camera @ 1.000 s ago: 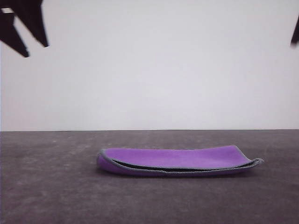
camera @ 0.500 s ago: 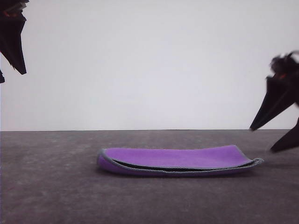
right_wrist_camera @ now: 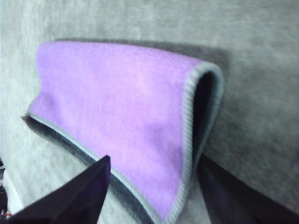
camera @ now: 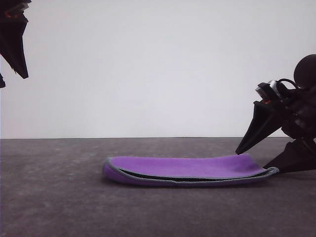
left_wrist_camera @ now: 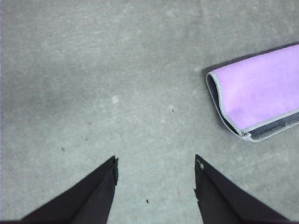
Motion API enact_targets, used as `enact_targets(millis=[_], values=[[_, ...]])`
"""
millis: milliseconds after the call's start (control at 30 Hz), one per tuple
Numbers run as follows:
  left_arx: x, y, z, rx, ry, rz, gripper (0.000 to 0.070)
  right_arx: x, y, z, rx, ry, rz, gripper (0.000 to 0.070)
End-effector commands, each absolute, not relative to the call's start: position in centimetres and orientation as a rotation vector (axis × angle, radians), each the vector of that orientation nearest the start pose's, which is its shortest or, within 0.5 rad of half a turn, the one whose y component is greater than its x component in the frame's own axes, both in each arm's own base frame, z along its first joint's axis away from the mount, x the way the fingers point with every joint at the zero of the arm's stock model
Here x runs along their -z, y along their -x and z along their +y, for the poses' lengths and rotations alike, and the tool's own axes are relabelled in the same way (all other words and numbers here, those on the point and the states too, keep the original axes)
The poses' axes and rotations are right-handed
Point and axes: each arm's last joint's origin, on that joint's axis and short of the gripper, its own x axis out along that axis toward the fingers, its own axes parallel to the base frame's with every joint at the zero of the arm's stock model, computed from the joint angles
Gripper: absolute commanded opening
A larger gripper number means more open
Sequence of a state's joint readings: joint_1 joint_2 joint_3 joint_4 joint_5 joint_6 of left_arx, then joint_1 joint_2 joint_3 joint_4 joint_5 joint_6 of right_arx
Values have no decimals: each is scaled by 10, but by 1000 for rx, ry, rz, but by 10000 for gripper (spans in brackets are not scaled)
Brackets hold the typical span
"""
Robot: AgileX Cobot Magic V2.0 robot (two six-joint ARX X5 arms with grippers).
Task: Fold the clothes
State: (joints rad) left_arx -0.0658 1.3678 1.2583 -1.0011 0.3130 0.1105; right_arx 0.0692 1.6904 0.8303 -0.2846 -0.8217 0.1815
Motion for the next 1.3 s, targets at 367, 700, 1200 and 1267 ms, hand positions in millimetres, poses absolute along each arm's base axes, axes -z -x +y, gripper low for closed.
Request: enact_targets(millis=[367,700,1200,1267], values=[[-310,-261,-26,396,47,1086,318,-136,-296,43,-658,-585,1180,0],[-310,-261,-26,394,50,1084,318,-143,-298,73,-831,-616,1134,0],[-310,-261,-26,392,53,1084,318,-160,-292,158,-992,-594,1036,0],[-310,-261,-26,392,53,1084,318,-161,-294,165,-988,-595,1031,0]])
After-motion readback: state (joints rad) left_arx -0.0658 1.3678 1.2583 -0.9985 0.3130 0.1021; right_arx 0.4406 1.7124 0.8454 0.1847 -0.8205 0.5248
